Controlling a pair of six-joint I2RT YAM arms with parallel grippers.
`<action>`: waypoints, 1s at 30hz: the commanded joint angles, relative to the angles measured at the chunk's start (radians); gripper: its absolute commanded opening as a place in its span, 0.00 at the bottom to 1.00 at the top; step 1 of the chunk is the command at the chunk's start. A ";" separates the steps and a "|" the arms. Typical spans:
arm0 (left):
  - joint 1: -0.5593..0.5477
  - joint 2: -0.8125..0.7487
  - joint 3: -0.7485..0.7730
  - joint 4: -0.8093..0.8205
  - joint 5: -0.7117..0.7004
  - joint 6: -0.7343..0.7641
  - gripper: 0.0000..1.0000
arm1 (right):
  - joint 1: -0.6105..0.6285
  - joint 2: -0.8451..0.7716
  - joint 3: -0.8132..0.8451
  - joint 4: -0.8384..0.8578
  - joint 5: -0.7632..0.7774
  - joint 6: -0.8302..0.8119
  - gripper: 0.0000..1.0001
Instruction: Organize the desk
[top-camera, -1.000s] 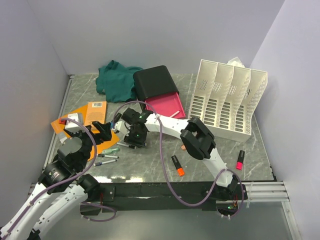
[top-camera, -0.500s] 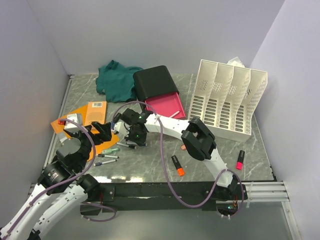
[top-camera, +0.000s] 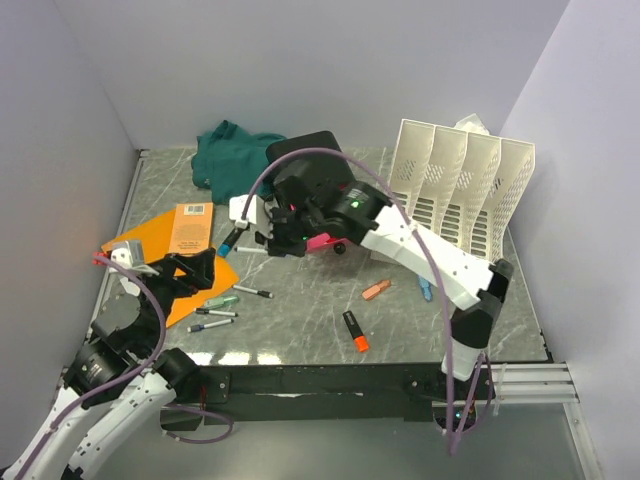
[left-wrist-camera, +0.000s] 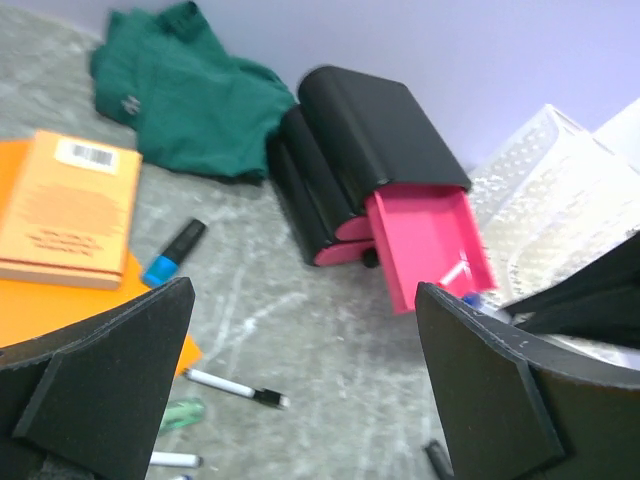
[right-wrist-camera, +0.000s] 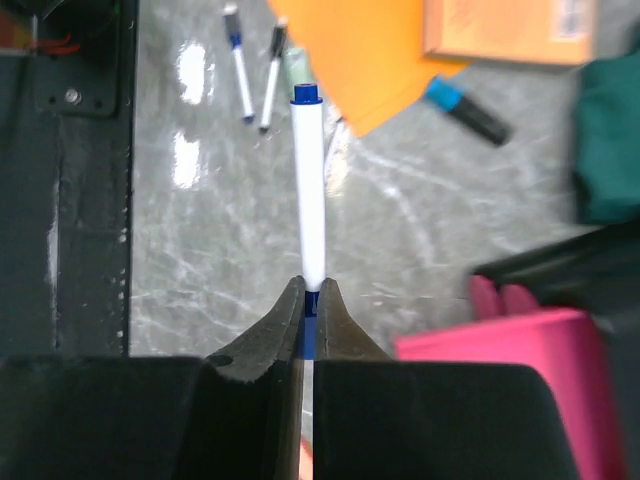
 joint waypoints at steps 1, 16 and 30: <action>0.003 0.025 -0.025 -0.011 0.075 -0.117 0.99 | -0.040 -0.017 0.036 -0.057 0.127 -0.049 0.00; 0.003 0.202 -0.243 0.074 0.353 -0.552 0.99 | -0.315 -0.120 -0.344 0.273 0.410 -0.418 0.00; 0.003 0.292 -0.315 -0.117 0.253 -1.099 1.00 | -0.296 0.032 -0.238 0.312 0.469 -0.440 0.35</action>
